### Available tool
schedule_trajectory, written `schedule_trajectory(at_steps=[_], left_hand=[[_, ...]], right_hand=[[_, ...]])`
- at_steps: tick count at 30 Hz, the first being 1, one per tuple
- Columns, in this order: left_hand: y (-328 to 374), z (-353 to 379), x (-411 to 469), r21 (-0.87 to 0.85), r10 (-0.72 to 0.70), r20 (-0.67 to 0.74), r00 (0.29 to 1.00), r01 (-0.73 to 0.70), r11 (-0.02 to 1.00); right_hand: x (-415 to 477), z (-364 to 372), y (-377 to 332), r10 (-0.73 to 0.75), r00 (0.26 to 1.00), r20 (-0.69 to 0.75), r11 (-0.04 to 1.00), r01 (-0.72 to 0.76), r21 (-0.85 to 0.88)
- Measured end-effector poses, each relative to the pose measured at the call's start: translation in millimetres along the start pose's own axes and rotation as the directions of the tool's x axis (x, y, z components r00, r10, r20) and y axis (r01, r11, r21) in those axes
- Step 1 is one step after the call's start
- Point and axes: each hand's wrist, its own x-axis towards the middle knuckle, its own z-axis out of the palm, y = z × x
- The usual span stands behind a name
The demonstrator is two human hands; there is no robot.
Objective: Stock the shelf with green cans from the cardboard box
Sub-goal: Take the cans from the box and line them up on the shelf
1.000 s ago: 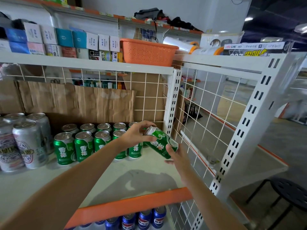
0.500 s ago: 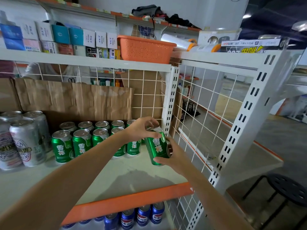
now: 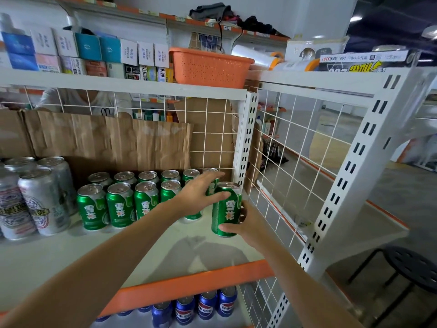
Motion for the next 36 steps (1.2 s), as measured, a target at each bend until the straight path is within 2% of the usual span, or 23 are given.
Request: schedule_trajectory(at_steps=[3,5,9,16,21,36], left_hand=[[-26.3,1.4,-22.6,-0.028,-0.063,-0.142,0.988,0.06,0.998],[-46.5,5.9,-42.3,0.024,-0.116,-0.156,0.981,0.121,0.992],[-85.1,25.7,-79.0,0.287,-0.245,0.03,0.969,0.227,0.931],[-116.4,45.2,-109.2,0.414,-0.447,0.113,0.887,0.367,0.833],[-113.1,48.7,-118.7,0.336,-0.48,0.131,0.867,0.417,0.845],[-119.4,55.4,-121.2,0.364,-0.461,0.085,0.883,0.403,0.84]], right_hand=[[3.2,-1.4,6.5,0.001,1.0,-0.02,1.0,-0.001,0.003],[5.4,-2.2,9.7,0.017,1.0,-0.013,0.999,-0.016,0.037],[15.1,7.2,17.5,0.057,0.998,0.035,0.998,-0.059,0.037],[33.4,37.6,35.9,0.084,0.996,-0.033,0.994,-0.086,-0.073],[42.5,42.5,46.2,0.085,0.993,-0.08,0.994,-0.09,-0.069],[79.7,27.6,47.5,0.115,0.99,-0.08,0.979,-0.127,-0.161]])
